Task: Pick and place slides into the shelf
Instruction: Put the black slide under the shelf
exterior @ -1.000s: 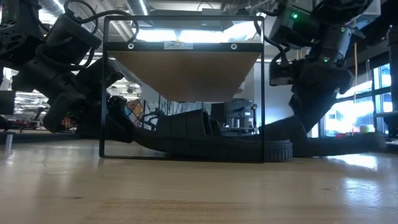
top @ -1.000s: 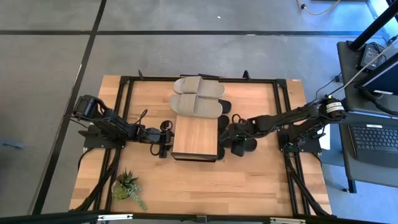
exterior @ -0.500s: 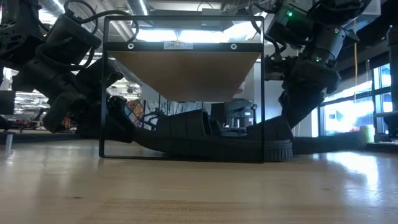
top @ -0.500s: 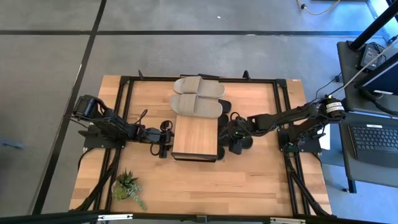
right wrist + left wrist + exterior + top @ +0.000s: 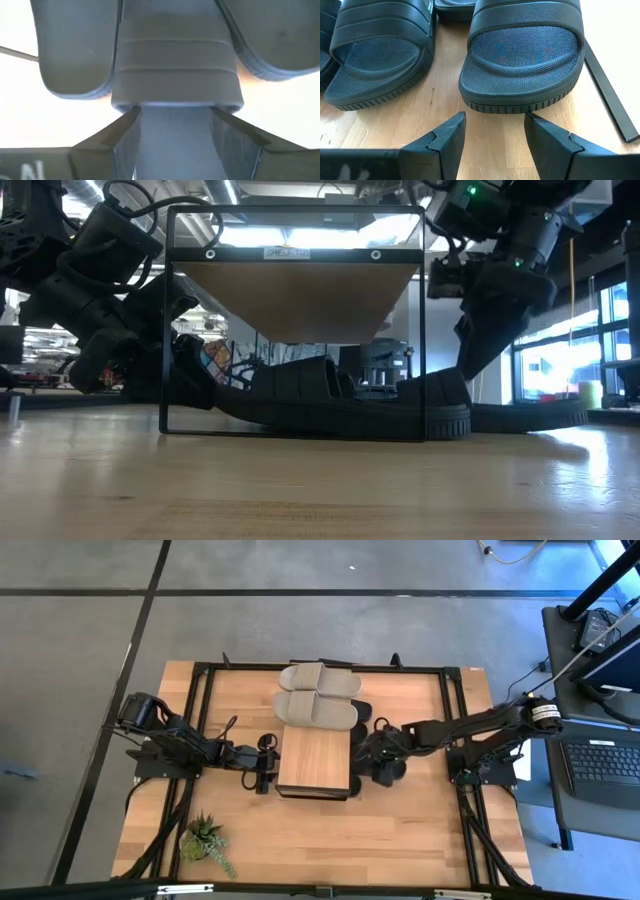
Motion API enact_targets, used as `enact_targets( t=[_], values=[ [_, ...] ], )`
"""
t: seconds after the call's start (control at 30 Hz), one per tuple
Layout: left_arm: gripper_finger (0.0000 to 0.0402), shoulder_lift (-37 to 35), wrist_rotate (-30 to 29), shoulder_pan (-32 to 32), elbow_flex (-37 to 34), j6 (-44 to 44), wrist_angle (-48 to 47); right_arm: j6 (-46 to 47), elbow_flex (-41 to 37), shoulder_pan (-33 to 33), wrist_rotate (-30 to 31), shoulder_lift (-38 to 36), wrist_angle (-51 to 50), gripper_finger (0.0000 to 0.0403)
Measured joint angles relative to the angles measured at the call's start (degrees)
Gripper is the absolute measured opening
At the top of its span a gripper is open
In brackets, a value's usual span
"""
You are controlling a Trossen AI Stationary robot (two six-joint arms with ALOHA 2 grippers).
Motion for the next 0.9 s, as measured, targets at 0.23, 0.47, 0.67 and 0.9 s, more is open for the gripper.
enact_targets(
  t=[0.23, 0.47, 0.67, 0.9],
  values=[
    [0.0195, 0.0, 0.0, 0.0, 0.0, 0.0, 0.0, 4.0, 6.7, 0.0, 0.0, -0.9, -18.3, 0.0225],
    [0.0195, 0.0, 0.0, 0.0, 0.0, 0.0, 0.0, 15.3, 8.0, 1.1, -4.6, -0.9, -37.8, 0.0225],
    [0.0195, 0.0, 0.0, 0.0, 0.0, 0.0, 0.0, 19.5, 5.0, 4.4, -8.4, -0.9, -42.4, 0.0225],
    [0.0195, 0.0, 0.0, 0.0, 0.0, 0.0, 0.0, 19.1, 1.2, 5.6, -8.1, -0.9, -37.4, 0.0225]
  ],
)
